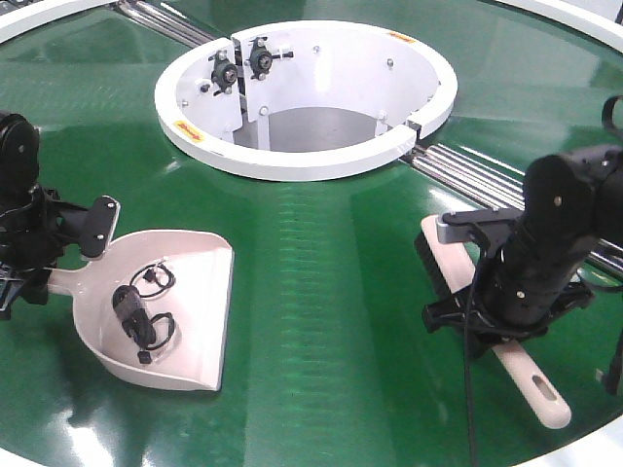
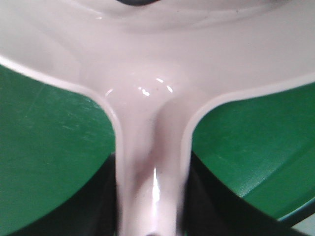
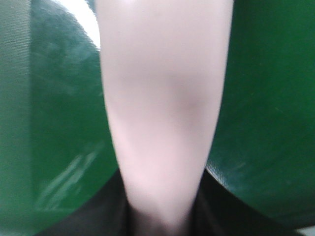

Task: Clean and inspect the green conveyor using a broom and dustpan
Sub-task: 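Carry the brush back to its original spot with the right gripper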

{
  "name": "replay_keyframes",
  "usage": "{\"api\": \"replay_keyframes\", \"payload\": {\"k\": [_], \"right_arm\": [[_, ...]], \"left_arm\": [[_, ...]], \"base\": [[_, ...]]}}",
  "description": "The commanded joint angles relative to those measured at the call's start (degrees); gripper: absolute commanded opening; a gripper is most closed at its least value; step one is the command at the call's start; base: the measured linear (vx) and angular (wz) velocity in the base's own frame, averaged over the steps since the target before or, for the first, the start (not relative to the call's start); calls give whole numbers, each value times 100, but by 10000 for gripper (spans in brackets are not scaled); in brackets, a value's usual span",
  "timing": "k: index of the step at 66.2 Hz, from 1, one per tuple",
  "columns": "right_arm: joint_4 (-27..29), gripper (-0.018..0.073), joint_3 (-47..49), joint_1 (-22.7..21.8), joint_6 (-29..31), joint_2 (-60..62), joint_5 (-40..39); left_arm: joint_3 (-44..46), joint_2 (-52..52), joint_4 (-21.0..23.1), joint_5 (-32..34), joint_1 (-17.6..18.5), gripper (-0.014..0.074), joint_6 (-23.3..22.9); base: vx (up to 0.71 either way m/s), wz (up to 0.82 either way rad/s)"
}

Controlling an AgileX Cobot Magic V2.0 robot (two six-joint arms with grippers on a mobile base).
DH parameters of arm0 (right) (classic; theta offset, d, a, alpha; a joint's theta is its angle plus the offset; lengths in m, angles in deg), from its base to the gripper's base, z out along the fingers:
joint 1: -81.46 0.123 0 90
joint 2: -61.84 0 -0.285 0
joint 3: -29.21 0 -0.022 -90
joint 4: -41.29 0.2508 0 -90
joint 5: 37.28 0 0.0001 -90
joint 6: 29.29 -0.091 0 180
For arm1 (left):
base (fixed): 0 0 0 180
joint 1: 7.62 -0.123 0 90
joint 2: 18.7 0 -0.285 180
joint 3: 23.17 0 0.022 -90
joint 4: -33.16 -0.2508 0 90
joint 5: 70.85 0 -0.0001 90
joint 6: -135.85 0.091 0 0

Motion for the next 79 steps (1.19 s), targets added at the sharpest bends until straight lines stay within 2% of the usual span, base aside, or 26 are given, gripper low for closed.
{"api": "replay_keyframes", "payload": {"k": [1,43,79], "right_arm": [[-10,-1,-51,-38,73,256,-450],[-51,-1,-79,-38,48,164,-530],[-89,-1,-79,-38,100,164,-88]], "left_arm": [[152,-235,-27,-128,37,3,100],[152,-235,-27,-128,37,3,100],[152,-235,-27,-128,37,3,100]], "base": [[0,0],[0,0],[0,0]]}}
